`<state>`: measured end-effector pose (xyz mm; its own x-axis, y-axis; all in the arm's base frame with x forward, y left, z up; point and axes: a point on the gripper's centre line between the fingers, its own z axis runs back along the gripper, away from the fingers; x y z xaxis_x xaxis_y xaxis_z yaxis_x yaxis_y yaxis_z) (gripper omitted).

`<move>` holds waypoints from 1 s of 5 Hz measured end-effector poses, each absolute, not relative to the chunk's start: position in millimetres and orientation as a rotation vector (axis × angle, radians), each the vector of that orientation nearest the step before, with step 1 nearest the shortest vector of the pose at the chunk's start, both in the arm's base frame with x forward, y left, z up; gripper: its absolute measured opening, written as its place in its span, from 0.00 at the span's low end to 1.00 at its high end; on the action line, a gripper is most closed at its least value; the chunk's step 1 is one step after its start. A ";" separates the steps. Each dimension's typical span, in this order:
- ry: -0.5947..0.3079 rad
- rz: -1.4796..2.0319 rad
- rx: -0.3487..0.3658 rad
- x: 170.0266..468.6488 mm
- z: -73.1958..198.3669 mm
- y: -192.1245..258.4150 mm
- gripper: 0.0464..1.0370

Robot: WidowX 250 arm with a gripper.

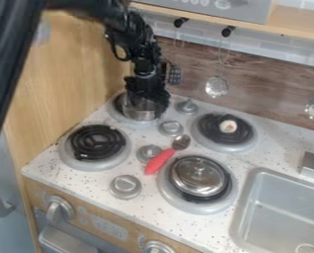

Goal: Move the silver pan from the top left burner to the bottom left burner

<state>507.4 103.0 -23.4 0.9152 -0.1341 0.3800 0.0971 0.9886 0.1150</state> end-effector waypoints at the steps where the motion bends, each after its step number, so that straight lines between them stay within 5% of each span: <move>1: -0.381 -0.137 0.083 513.4 -35.8 96.1 0.90; 3: -0.388 -0.142 0.070 512.0 -42.2 93.4 0.30; 4: -0.380 -0.142 0.042 501.8 -43.3 87.6 0.11; 5: -0.405 -0.168 0.010 492.8 -24.0 81.3 0.03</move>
